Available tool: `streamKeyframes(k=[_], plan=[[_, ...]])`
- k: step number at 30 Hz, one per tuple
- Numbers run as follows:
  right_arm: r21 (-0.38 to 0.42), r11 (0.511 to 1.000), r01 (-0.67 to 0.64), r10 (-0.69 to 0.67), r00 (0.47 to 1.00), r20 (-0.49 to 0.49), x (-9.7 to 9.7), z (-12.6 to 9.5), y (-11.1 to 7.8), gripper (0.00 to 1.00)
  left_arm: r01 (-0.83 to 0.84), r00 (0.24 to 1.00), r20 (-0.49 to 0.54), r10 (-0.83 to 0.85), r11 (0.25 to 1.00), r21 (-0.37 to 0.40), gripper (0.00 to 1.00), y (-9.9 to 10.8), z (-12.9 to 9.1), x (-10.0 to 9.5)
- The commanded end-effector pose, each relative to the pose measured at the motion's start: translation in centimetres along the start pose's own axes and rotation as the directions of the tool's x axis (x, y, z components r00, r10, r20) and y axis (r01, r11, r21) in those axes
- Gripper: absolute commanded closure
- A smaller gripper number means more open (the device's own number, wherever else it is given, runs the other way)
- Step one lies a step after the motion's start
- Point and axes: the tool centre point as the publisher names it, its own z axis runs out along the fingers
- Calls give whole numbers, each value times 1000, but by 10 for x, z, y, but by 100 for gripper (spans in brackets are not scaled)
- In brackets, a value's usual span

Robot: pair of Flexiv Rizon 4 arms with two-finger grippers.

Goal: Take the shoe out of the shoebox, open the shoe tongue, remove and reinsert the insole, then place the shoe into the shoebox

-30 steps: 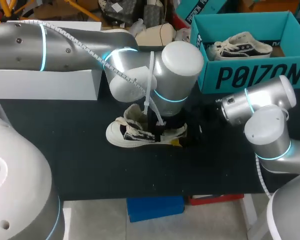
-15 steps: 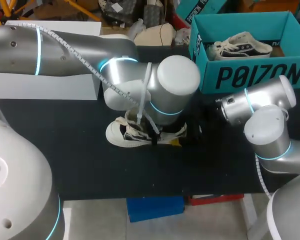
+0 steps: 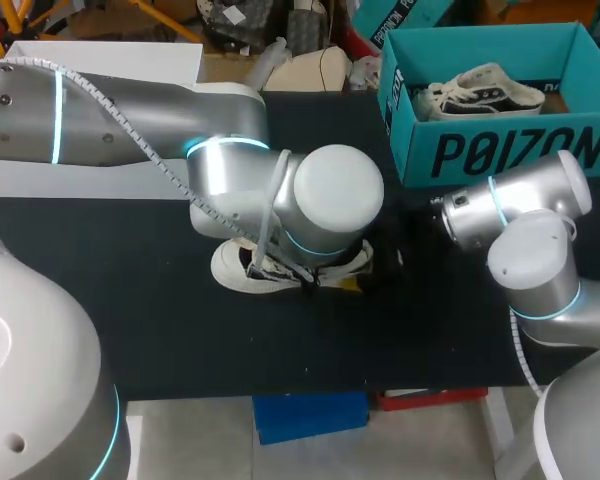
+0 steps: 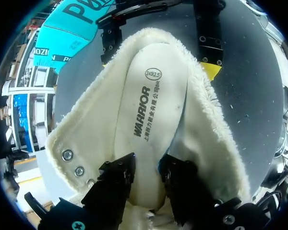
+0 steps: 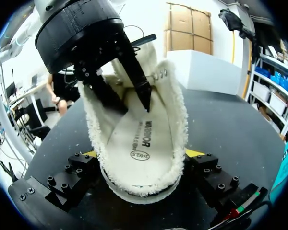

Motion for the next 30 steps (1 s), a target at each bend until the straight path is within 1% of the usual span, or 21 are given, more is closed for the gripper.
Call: streamKeyframes(k=[1,2,4,6,7,8,14,17,22,30], plan=[[2,1000,-2,2,1000,1,-1,1,-3,100,4,1000,2,-4,1000,11,71,9,73,-4],[2,1000,-2,2,1000,1,-1,1,-3,100,5,1000,1,-5,1000,12,72,9,74,-5],[2,1000,-2,2,1000,1,-1,1,-3,100,5,1000,-9,-5,1000,17,79,8,75,-5],[2,1000,-2,2,1000,1,-1,1,-3,100,-1,1000,-20,1,1000,15,89,7,77,-3],[2,1000,-2,2,1000,1,-1,1,-3,100,-5,1000,-30,6,1000,11,98,6,79,-2],[2,1000,-2,2,1000,1,-1,1,-3,100,-10,999,-43,11,1000,11,100,6,80,-1],[2,1000,-2,2,1000,1,-1,1,-3,100,-68,993,-98,69,998,10,100,2,79,8],[2,1000,-2,2,1000,1,-1,1,-3,100,-65,987,-143,68,998,26,100,3,72,9],[2,1000,-2,2,1000,1,-1,1,-3,100,-44,980,-193,54,997,59,100,6,54,5],[2,1000,-2,2,1000,1,-1,1,-3,100,9,976,-216,12,995,97,100,13,23,-8]])
